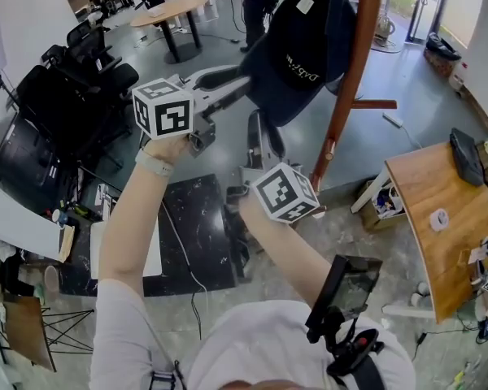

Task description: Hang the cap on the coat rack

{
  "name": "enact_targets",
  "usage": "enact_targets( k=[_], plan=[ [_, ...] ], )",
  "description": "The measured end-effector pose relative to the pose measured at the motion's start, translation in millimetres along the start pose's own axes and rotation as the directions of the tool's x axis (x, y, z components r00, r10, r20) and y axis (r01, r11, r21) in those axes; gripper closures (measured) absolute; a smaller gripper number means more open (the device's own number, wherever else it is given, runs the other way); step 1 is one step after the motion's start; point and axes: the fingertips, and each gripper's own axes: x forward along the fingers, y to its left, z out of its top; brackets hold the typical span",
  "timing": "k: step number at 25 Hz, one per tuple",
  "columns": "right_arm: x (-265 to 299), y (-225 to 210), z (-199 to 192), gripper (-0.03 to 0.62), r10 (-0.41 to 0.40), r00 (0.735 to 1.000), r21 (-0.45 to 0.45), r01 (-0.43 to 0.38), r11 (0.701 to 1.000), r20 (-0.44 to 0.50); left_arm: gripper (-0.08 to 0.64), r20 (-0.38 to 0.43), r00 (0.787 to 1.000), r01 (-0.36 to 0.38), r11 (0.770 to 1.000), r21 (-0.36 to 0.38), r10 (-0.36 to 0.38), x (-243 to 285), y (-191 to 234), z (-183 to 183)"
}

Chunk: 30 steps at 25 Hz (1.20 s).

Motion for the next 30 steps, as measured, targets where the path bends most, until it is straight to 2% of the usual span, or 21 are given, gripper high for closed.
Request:
enact_targets(
  k=[8,11,17,23,27,30],
  plan=[
    [-19,-35,-31,0.483,-0.032,0.997,-0.003,0.032,0.999,-0.077,0.425,0.039,0.997,-0.066,0.994,-0.087,0.070,-12,2,-57],
    [-26,-55,-47,0.483,-0.055,0.991,0.002,0.056,0.998,-0.118,0.425,0.071,0.992,-0.089,0.984,-0.157,0.101,-17,4,-87],
    [-49,-105,-67,0.483,-0.125,0.971,-0.004,0.126,0.992,-0.203,0.426,0.102,0.979,-0.138,0.938,-0.319,0.179,-15,-5,-147],
    [-90,-150,-79,0.483,-0.187,0.941,-0.024,0.188,0.982,-0.282,0.426,0.120,0.968,-0.156,0.901,-0.404,0.221,2,-31,-210],
    [-123,-175,-70,0.483,-0.208,0.920,-0.019,0.214,0.977,-0.333,0.425,0.116,0.945,-0.219,0.854,-0.472,0.306,15,-61,-224],
    [-142,-188,-53,0.483,-0.217,0.912,-0.029,0.221,0.975,-0.348,0.425,0.145,0.933,-0.218,0.836,-0.503,0.330,26,-81,-225]
  ],
)
